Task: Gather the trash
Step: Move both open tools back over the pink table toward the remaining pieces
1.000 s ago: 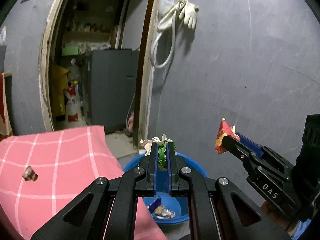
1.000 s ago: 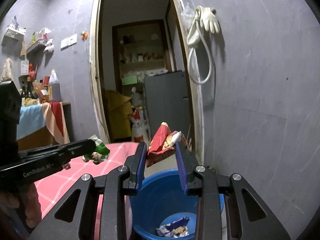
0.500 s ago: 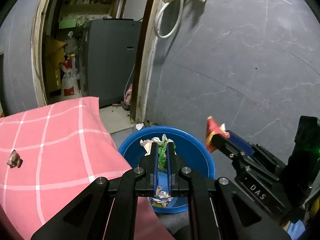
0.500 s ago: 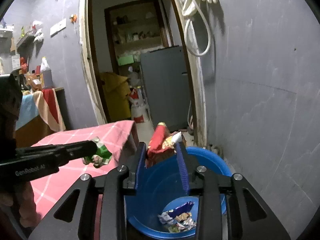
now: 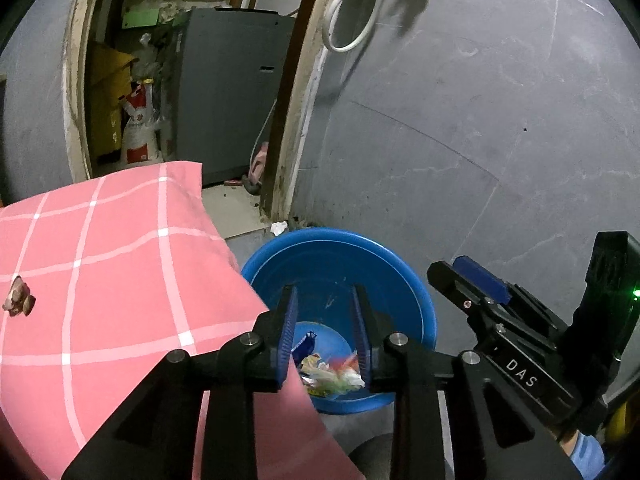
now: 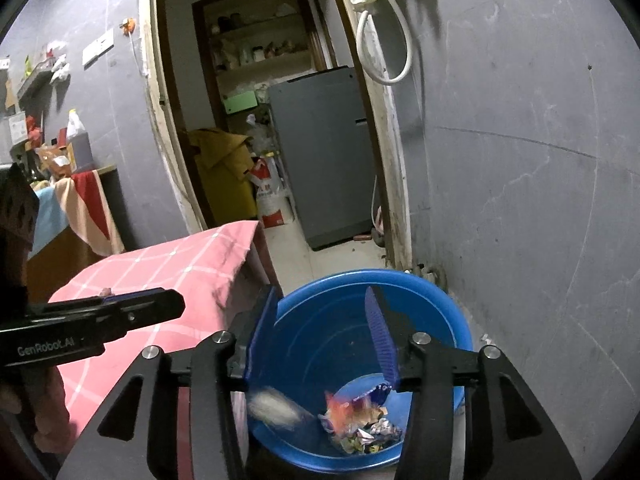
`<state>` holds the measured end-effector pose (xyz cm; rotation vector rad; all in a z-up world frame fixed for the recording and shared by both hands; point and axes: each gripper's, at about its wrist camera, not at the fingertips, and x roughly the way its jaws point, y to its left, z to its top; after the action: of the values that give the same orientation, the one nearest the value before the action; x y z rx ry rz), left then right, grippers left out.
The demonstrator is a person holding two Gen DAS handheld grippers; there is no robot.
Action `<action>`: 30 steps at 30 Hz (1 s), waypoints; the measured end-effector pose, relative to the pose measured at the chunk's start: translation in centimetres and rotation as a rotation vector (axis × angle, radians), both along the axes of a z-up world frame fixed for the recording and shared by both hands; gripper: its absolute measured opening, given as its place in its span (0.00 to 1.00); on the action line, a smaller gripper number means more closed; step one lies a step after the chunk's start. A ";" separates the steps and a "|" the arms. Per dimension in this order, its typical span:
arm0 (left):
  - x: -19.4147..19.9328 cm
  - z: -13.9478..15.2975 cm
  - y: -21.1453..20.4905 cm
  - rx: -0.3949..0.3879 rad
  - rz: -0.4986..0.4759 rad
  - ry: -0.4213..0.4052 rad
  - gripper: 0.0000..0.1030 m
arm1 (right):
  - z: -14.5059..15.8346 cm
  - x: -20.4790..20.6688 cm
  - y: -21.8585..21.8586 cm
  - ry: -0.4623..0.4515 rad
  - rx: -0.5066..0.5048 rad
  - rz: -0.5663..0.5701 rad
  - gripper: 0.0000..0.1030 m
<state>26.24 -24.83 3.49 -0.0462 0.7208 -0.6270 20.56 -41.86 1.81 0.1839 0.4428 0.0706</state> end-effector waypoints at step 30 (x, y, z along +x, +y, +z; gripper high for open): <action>-10.2 8.3 15.7 -0.151 0.372 -0.453 0.98 | 8.7 -6.6 8.2 -0.343 -0.069 0.108 1.00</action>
<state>16.01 -9.08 11.81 -0.1679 0.2150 -0.3144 13.93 -33.64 10.46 0.0776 0.1125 0.1892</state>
